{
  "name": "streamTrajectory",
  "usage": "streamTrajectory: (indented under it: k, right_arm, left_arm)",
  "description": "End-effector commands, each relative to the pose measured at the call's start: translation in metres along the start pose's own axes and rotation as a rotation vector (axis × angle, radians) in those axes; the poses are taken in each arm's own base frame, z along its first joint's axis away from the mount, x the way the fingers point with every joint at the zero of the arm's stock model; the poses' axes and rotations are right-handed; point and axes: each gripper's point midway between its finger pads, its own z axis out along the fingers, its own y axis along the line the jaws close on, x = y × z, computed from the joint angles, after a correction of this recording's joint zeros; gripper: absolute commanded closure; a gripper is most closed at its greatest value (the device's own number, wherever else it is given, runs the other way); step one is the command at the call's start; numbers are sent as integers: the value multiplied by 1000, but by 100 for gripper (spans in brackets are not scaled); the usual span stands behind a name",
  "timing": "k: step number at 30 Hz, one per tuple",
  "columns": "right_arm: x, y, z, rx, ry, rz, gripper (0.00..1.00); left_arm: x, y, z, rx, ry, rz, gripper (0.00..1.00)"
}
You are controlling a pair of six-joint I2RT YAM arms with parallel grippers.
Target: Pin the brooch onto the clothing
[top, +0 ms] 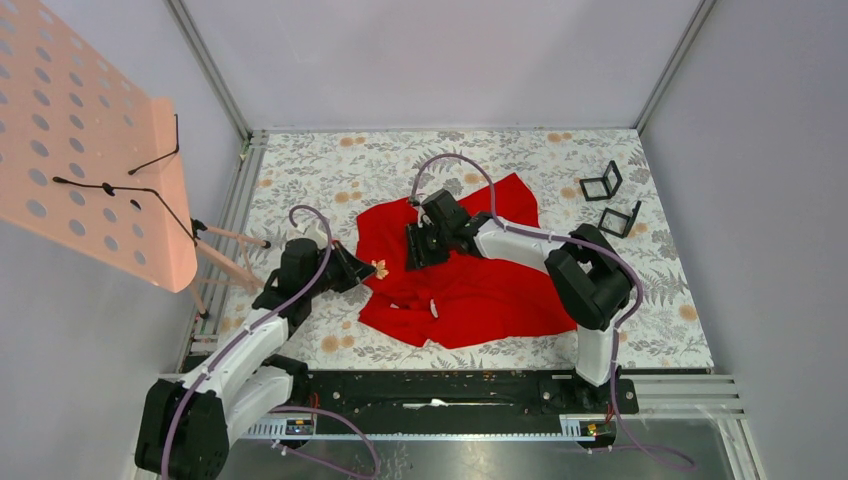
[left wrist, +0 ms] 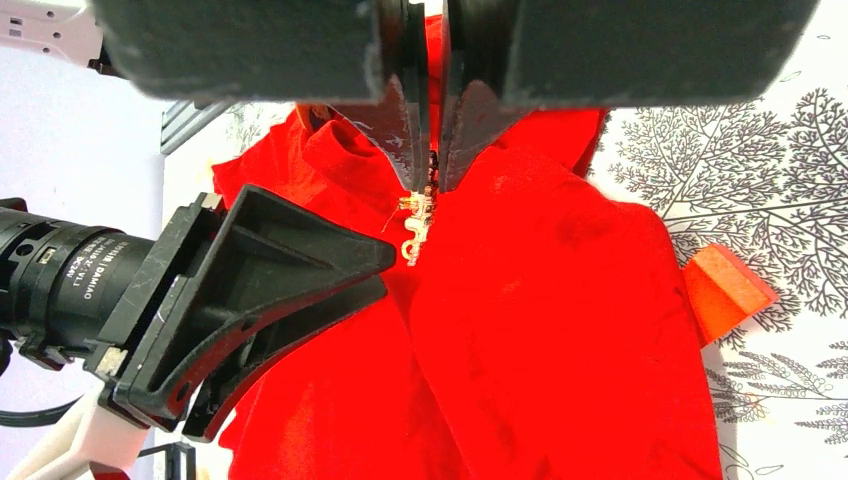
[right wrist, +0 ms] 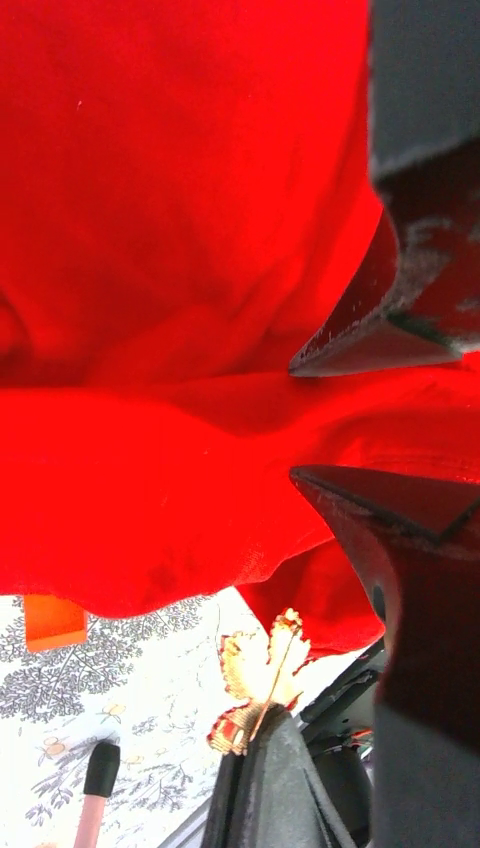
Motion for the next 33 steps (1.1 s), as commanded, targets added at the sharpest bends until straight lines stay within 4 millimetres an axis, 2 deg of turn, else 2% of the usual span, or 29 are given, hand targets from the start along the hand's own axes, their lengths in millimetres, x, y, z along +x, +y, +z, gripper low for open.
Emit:
streamTrajectory:
  k: [1, 8, 14, 21, 33]
  right_arm:
    - [-27, 5, 5, -18, -67, -28, 60]
    - [-33, 4, -4, -1, -110, -31, 84]
    - [-40, 11, -21, -16, -168, -37, 95]
    - [-48, 29, -30, -98, -212, -38, 100]
    - [-42, 44, -31, -159, -200, -84, 100]
  left_arm:
    - [-16, -12, 5, 31, -62, 30, 100]
    - [-12, -7, 14, -4, -48, 41, 100]
    - [-6, -8, 24, -35, -23, 67, 100]
    - [-5, -11, 35, -91, -3, 137, 100]
    - [3, -6, 44, -149, 43, 191, 100]
